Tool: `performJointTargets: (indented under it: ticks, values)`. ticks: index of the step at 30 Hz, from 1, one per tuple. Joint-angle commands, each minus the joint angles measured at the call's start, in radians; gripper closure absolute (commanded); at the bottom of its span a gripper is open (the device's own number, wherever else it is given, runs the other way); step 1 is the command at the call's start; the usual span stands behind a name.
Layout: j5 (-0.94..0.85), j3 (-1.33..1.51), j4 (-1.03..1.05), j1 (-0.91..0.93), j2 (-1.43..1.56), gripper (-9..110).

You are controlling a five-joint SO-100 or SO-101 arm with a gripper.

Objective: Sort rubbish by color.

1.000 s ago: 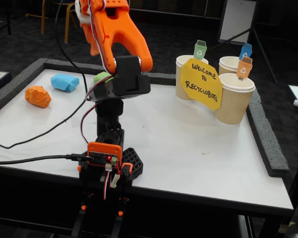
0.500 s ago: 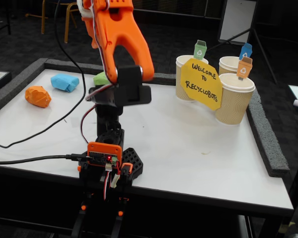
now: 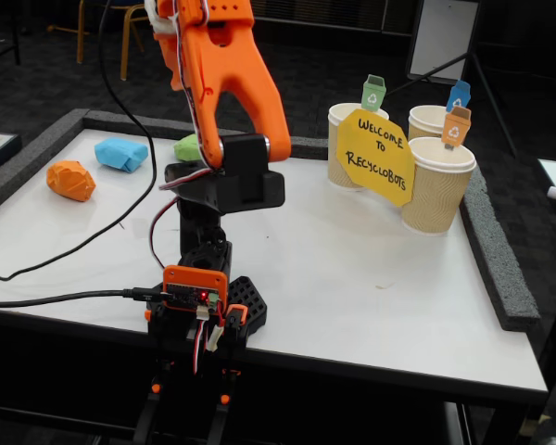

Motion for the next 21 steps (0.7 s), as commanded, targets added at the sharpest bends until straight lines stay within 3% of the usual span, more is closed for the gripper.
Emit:
performJointTargets:
  ticks: [1,21]
  values:
    - [0.003,-0.133,-0.026,-0.032,0.018,93]
    - [0.003,-0.101,-0.11,-0.043,0.014,92]
